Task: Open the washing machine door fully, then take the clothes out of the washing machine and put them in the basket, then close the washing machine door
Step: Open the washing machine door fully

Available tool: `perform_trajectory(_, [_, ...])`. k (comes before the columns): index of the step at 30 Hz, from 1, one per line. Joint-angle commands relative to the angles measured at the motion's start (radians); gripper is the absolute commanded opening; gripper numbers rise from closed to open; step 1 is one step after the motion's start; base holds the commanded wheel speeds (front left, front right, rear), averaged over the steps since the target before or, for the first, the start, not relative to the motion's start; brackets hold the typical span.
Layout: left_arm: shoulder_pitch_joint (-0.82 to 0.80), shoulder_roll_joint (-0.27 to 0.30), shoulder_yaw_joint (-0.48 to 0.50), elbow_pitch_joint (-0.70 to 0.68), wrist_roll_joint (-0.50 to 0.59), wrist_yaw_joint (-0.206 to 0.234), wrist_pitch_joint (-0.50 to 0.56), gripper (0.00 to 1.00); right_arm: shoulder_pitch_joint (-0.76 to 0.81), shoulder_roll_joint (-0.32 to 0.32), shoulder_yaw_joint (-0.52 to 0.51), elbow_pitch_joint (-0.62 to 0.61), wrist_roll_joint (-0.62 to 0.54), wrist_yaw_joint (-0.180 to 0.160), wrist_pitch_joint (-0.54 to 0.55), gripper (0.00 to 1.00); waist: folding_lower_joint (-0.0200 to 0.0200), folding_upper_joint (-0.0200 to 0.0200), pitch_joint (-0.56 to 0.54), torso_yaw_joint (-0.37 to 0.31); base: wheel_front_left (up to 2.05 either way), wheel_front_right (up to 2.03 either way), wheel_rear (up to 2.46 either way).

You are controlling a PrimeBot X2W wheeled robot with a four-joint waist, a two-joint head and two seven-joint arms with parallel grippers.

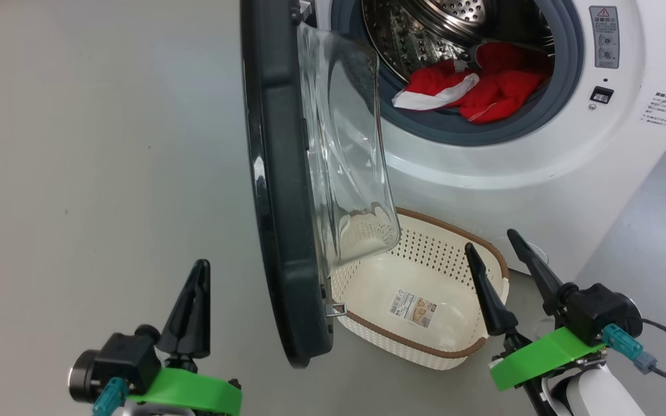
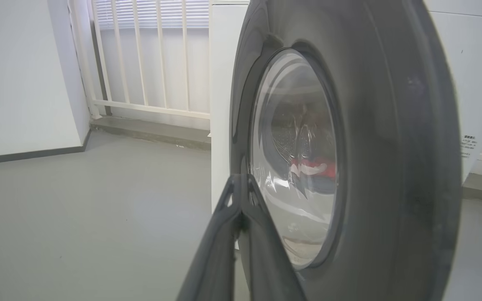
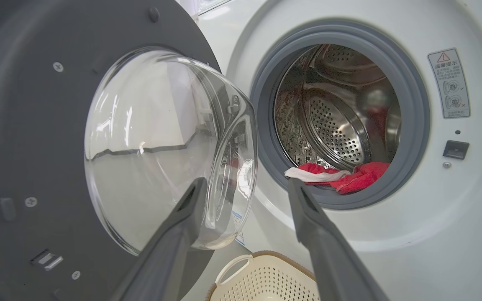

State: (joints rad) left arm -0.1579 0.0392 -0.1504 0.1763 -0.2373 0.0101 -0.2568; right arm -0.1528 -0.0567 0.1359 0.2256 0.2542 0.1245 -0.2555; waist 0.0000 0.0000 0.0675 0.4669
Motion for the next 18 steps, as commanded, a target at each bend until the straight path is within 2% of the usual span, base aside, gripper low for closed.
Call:
perform_trajectory(1, [-0.021, 0.011, 0.033, -0.034, 0.014, -0.002, -0.005, 0.00, -0.001, 0.006, 0.018, -0.020, 0.005, 0.006, -0.006, 1.00, 0.0000, 0.0000, -0.001, 0.001, 0.00, 0.00, 0.00])
perform_trajectory(11, [-0.077, 0.011, 0.037, -0.197, 0.085, -0.005, -0.005, 0.00, 0.005, 0.006, 0.026, -0.016, 0.010, 0.006, -0.006, 1.00, 0.0000, 0.0000, -0.014, 0.001, 0.00, 0.00, 0.00])
perform_trajectory(18, [-0.115, 0.011, -0.021, -0.351, 0.087, -0.010, -0.005, 0.00, 0.015, 0.006, 0.032, -0.013, 0.003, 0.006, -0.006, 1.00, 0.0000, 0.0000, -0.026, -0.005, 0.00, 0.00, 0.00])
